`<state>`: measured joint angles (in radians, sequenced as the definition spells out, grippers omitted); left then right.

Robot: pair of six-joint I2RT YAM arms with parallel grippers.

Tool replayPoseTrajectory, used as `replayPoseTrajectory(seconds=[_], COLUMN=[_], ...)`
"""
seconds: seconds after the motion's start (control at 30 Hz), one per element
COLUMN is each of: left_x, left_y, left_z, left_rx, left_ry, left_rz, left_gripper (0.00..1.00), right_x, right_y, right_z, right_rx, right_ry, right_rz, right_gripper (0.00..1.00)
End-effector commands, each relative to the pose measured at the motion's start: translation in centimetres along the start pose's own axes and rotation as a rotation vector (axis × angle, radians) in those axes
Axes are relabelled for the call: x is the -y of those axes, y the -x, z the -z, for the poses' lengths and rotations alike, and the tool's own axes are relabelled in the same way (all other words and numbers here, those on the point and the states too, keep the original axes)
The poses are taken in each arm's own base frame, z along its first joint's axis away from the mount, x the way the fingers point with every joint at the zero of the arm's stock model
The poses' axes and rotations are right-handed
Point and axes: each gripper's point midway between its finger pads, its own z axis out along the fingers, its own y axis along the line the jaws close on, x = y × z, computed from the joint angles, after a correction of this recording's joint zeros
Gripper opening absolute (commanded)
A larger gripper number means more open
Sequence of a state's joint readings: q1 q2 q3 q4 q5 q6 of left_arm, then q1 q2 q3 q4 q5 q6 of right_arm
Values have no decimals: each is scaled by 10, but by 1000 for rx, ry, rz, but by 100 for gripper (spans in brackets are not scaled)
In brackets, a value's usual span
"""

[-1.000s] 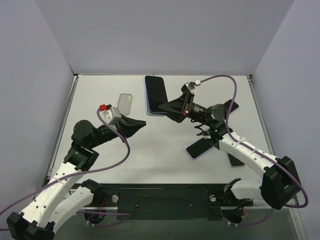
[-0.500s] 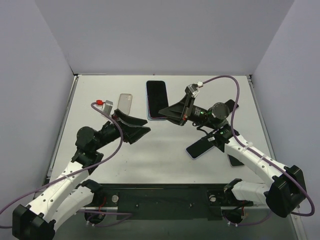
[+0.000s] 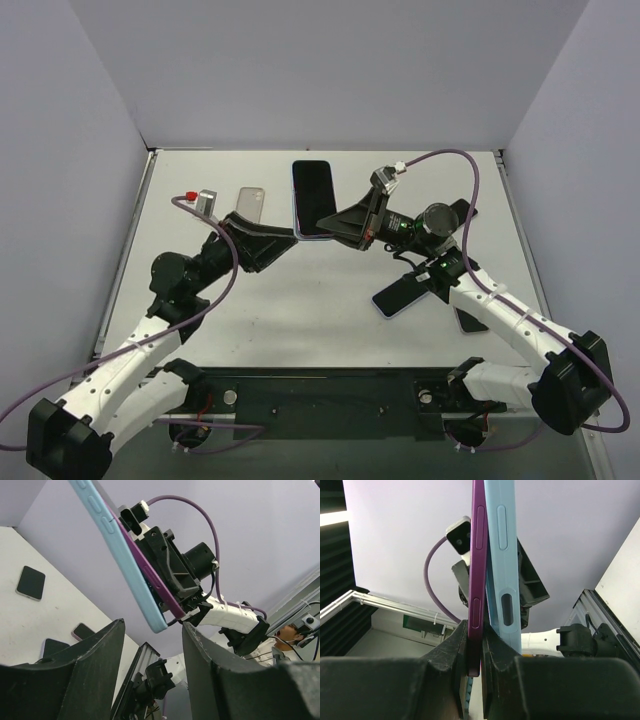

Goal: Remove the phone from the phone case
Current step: Remove the phone case from the phone, then place the phone case at the center of the board.

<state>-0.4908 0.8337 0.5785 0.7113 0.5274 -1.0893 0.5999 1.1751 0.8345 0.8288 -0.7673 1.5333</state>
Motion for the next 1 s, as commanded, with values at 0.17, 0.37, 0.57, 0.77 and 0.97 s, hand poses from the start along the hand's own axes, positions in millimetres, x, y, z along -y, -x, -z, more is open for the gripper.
replayPoseTrajectory(seconds=[0.17, 0.37, 0.57, 0.77, 0.97], left_x=[19, -9, -140, -239, -313], left_y=[26, 23, 47, 50, 30], left_z=[-20, -28, 40, 84, 51], left_rx=[52, -10, -90, -267, -411], left_ry=[-55, 105, 883, 1008, 910], left_rz=[-26, -36, -314, -302, -131], left_gripper=[47, 15, 0, 0, 0], right_x=[-61, -32, 17, 48, 93], right_y=[-12, -16, -15, 0, 47], right_z=[0, -3, 20, 48, 79], right_rx=[-20, -23, -12, 42, 153], right_ry=[160, -14, -336, -452, -606], right_rz=[171, 308, 493, 498, 457], right_gripper=[0, 0, 0, 0, 0])
